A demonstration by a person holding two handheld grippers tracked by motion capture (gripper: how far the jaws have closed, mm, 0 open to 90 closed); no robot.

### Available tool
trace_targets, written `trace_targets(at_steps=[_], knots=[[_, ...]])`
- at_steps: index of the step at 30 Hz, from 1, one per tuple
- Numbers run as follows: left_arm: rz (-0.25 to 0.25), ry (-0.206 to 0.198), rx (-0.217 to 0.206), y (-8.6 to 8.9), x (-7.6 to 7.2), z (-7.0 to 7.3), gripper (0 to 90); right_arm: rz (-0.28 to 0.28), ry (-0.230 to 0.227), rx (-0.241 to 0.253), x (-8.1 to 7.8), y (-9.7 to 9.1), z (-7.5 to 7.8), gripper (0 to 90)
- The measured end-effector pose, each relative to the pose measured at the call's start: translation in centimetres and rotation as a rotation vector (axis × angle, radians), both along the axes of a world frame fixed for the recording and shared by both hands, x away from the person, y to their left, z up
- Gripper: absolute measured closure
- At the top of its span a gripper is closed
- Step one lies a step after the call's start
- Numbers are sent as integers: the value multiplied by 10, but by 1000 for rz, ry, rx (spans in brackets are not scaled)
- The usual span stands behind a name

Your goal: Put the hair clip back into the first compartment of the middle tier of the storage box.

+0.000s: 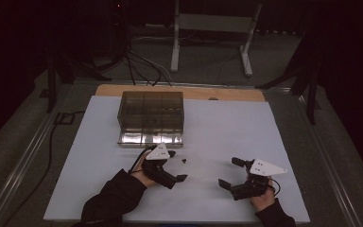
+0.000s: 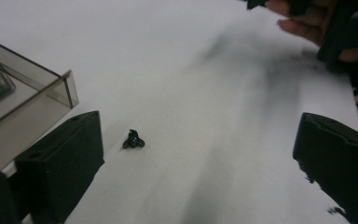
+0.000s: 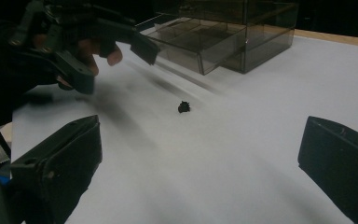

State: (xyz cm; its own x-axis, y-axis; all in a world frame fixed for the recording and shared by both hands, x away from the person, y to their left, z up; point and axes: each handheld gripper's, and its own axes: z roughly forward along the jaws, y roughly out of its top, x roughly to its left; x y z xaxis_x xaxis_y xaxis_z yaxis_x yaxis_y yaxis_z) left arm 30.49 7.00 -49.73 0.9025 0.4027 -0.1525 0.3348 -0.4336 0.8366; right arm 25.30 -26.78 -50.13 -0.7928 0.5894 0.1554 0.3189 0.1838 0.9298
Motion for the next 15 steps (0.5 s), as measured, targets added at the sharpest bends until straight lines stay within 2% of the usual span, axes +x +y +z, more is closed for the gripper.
trace_targets(at_steps=[2,4,9,12,14,15], knots=[[-7,9,9,-3,1,-1,43,2,-2,-1,0,0,0,0],[-1,2,36,-6,2,-2,57,3,-3,-3,0,0,0,0],[-5,24,88,-14,5,-5,77,4,-4,-3,0,0,0,0],[26,20,108,-16,8,-8,156,6,-2,0,0,0,0,0],[38,25,122,-18,10,-11,164,6,-3,-3,-1,0,1,0],[44,28,143,-19,11,-12,170,6,-3,-3,-1,0,1,0]])
